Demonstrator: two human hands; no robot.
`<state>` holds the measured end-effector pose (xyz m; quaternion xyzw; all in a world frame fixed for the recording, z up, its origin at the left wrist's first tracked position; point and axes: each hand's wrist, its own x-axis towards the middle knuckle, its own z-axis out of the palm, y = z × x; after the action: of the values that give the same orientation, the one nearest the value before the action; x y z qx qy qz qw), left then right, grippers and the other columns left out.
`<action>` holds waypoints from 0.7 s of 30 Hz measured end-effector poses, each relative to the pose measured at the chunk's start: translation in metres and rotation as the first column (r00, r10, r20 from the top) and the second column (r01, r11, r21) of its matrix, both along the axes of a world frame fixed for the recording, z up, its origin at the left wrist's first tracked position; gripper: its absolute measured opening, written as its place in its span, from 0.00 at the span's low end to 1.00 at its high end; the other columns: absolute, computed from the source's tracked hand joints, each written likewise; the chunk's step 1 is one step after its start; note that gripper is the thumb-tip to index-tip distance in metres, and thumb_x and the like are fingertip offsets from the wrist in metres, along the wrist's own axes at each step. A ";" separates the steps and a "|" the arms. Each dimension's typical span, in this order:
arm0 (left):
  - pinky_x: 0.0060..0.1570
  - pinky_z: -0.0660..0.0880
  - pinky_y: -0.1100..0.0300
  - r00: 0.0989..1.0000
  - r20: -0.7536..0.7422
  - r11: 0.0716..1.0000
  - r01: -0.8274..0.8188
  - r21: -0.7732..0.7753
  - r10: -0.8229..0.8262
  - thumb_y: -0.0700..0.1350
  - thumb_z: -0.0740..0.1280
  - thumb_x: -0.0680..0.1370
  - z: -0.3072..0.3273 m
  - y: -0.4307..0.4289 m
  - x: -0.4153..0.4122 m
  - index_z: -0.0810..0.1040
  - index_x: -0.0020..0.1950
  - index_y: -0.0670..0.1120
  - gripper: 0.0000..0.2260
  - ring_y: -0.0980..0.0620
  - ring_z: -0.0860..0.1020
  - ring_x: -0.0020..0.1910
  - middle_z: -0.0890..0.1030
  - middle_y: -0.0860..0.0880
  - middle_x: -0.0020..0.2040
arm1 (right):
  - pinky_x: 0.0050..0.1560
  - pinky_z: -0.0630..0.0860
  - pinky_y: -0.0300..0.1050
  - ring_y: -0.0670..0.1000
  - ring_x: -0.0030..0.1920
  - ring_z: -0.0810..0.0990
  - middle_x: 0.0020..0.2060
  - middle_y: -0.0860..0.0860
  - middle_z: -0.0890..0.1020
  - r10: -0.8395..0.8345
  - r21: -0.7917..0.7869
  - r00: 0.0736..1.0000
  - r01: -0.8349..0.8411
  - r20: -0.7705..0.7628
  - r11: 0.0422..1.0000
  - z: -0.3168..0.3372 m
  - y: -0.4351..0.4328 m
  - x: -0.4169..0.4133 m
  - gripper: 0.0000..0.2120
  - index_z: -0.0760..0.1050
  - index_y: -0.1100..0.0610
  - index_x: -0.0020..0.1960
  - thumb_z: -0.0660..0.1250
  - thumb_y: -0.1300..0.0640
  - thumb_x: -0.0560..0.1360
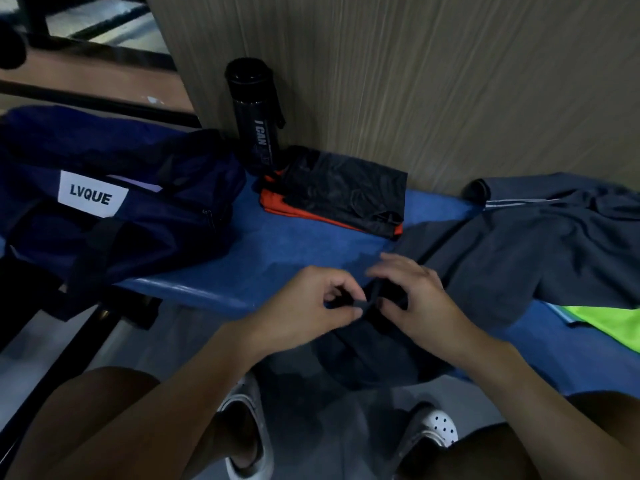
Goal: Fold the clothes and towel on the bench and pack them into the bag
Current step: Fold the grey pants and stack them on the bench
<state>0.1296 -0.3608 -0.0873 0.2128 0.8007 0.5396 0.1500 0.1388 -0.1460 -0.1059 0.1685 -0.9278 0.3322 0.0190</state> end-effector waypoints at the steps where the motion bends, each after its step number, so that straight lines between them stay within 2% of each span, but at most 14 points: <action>1: 0.55 0.78 0.52 1.000 0.007 1.000 -0.002 0.010 0.002 0.36 0.75 0.73 0.000 -0.001 -0.001 0.83 0.46 0.47 0.07 0.46 0.83 0.48 0.85 0.45 0.47 | 0.66 0.61 0.51 0.46 0.70 0.69 0.58 0.44 0.79 0.005 0.063 0.999 -0.003 -0.033 0.998 -0.003 -0.001 0.000 0.14 0.80 0.51 0.55 0.73 0.63 0.72; 3: 0.54 0.79 0.55 1.000 0.010 1.000 -0.029 0.010 0.029 0.39 0.75 0.74 -0.002 -0.005 -0.006 0.83 0.46 0.49 0.05 0.50 0.83 0.48 0.85 0.48 0.46 | 0.62 0.61 0.48 0.48 0.66 0.74 0.53 0.46 0.81 0.021 0.164 0.999 -0.015 -0.040 0.986 -0.007 0.000 0.001 0.08 0.79 0.52 0.48 0.72 0.61 0.71; 5: 0.51 0.78 0.59 0.995 -0.039 0.994 -0.099 -0.047 0.097 0.42 0.73 0.76 -0.008 -0.009 -0.011 0.83 0.46 0.49 0.02 0.56 0.82 0.46 0.84 0.51 0.45 | 0.59 0.59 0.43 0.48 0.60 0.77 0.50 0.46 0.82 0.029 0.266 1.000 -0.030 0.009 0.964 -0.006 0.007 0.004 0.06 0.78 0.52 0.46 0.68 0.60 0.70; 7: 0.49 0.74 0.66 0.986 -0.096 0.968 -0.155 -0.195 0.139 0.43 0.71 0.77 -0.013 -0.013 -0.015 0.82 0.50 0.48 0.03 0.60 0.79 0.45 0.82 0.54 0.46 | 0.58 0.58 0.41 0.46 0.56 0.78 0.48 0.44 0.81 0.031 0.343 0.999 -0.045 0.045 0.938 -0.003 0.017 0.009 0.10 0.77 0.52 0.44 0.60 0.61 0.68; 9: 0.52 0.72 0.69 0.986 -0.139 0.923 -0.138 -0.359 0.093 0.46 0.72 0.77 -0.018 -0.014 -0.016 0.81 0.55 0.46 0.09 0.61 0.76 0.47 0.78 0.55 0.49 | 0.59 0.61 0.43 0.46 0.52 0.79 0.45 0.42 0.81 0.010 0.330 1.000 -0.019 0.029 0.944 0.000 0.025 0.015 0.14 0.77 0.49 0.42 0.56 0.63 0.67; 10: 0.56 0.73 0.65 0.984 -0.168 0.899 -0.119 -0.421 0.052 0.48 0.73 0.76 -0.021 -0.013 -0.016 0.81 0.57 0.47 0.12 0.58 0.76 0.50 0.77 0.54 0.50 | 0.60 0.65 0.46 0.46 0.50 0.80 0.45 0.41 0.81 -0.016 0.307 1.000 0.015 0.001 0.951 0.001 0.026 0.017 0.14 0.79 0.49 0.44 0.57 0.61 0.70; 12: 0.63 0.71 0.54 0.982 -0.189 0.859 -0.083 -0.505 -0.016 0.53 0.74 0.74 -0.024 -0.009 -0.013 0.81 0.59 0.50 0.16 0.52 0.74 0.58 0.75 0.53 0.54 | 0.59 0.69 0.50 0.46 0.49 0.81 0.45 0.42 0.83 -0.069 0.280 0.996 0.081 -0.052 0.957 0.000 0.024 0.018 0.14 0.80 0.49 0.54 0.57 0.51 0.76; 14: 0.65 0.68 0.52 0.985 -0.168 0.833 -0.058 -0.550 -0.042 0.58 0.74 0.73 -0.024 -0.004 -0.011 0.80 0.59 0.54 0.17 0.51 0.71 0.61 0.73 0.54 0.57 | 0.60 0.68 0.49 0.46 0.53 0.79 0.50 0.41 0.81 -0.056 0.330 0.998 0.061 -0.024 0.942 0.001 0.016 0.017 0.21 0.74 0.46 0.65 0.55 0.41 0.77; 16: 0.66 0.66 0.52 0.984 -0.171 0.821 -0.064 -0.568 -0.042 0.58 0.74 0.73 -0.023 -0.002 -0.008 0.80 0.55 0.57 0.14 0.52 0.69 0.61 0.71 0.55 0.56 | 0.62 0.64 0.49 0.46 0.62 0.71 0.61 0.41 0.73 -0.003 0.411 0.998 -0.022 0.061 0.911 -0.001 0.011 0.016 0.24 0.64 0.42 0.73 0.58 0.39 0.78; 17: 0.65 0.65 0.53 0.983 -0.180 0.823 -0.072 -0.564 -0.037 0.58 0.74 0.72 -0.022 -0.002 -0.007 0.80 0.52 0.57 0.11 0.52 0.68 0.60 0.71 0.56 0.55 | 0.63 0.62 0.49 0.46 0.65 0.67 0.66 0.40 0.69 0.020 0.443 0.995 -0.060 0.095 0.895 -0.002 0.011 0.015 0.25 0.63 0.39 0.74 0.61 0.40 0.78; 19: 0.64 0.65 0.52 0.982 -0.186 0.827 -0.079 -0.557 -0.031 0.57 0.74 0.73 -0.020 -0.002 -0.005 0.81 0.48 0.58 0.08 0.53 0.68 0.59 0.70 0.57 0.54 | 0.62 0.59 0.48 0.47 0.66 0.65 0.66 0.40 0.68 0.051 0.447 0.995 -0.083 0.084 0.891 -0.006 0.011 0.014 0.19 0.71 0.39 0.67 0.66 0.43 0.77; 21: 0.64 0.64 0.52 0.985 -0.170 0.825 -0.062 -0.562 -0.042 0.57 0.74 0.73 -0.020 -0.002 -0.005 0.81 0.50 0.58 0.08 0.54 0.67 0.59 0.70 0.57 0.54 | 0.58 0.60 0.48 0.49 0.62 0.70 0.59 0.41 0.73 0.055 0.375 0.998 -0.053 0.005 0.925 -0.007 0.012 0.015 0.08 0.79 0.43 0.54 0.70 0.48 0.75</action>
<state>0.1249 -0.3626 -0.1069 0.2010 0.9355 0.2585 0.1325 0.1534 -0.1340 -0.1133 0.1956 -0.9691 0.1487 -0.0203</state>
